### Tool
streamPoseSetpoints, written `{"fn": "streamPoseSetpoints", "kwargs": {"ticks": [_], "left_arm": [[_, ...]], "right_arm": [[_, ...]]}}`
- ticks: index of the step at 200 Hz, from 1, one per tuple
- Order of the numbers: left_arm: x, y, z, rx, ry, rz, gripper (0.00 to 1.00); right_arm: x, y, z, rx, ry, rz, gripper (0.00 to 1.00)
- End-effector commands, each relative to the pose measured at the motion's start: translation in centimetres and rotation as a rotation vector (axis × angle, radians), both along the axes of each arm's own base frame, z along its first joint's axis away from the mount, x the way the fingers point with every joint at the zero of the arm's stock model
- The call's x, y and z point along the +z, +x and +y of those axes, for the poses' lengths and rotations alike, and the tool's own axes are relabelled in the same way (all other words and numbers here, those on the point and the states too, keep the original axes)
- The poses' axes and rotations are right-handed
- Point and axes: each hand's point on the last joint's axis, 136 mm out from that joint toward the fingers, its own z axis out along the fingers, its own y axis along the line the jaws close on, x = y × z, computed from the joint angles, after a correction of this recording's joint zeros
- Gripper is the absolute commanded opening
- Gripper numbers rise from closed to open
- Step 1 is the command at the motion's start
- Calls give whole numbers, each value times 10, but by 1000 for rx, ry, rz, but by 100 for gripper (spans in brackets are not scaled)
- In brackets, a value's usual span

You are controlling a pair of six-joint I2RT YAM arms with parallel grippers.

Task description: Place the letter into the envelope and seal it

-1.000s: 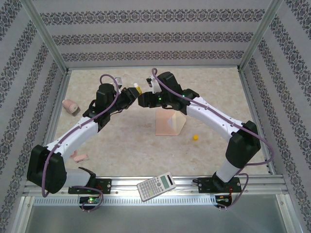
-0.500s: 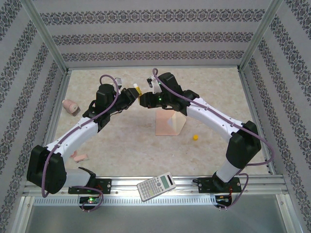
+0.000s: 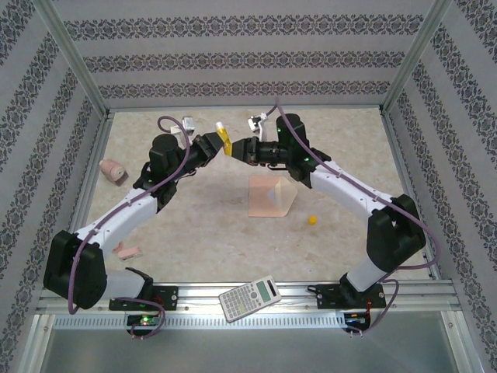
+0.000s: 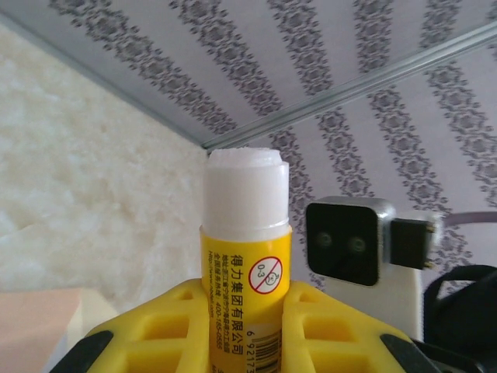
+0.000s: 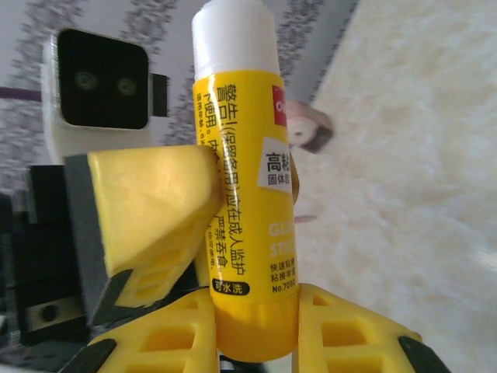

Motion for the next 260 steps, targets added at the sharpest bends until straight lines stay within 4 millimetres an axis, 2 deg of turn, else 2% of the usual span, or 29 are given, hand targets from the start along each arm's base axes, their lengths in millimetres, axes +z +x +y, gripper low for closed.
{"fn": "streamPoseSetpoints", "kwargs": {"ticks": [1,31,81,153,203,239,260], "left_arm": [[53,-24,-23,-172,-91,-214,0],[69,-33,-31,-255,-115,-279,0],[93,-55,-42,-406,-174,-388,0],[126,-89,-50,-628,-258,-542,0],[127,-95,-52,-680,-269,-554,0],[119,-93,-53,-641,-183,-543,0],[116,-91,-51,-605,-120,-536,0]], "right_arm": [[47,-5,0,62,201,-24,20],[65,-5,-5,91,287,-17,20],[95,-17,-5,158,340,-60,21],[124,-28,-6,227,390,-104,21],[128,-30,-6,231,384,-120,22],[126,-26,-9,194,371,-126,24],[122,-24,-13,161,344,-126,31]]}}
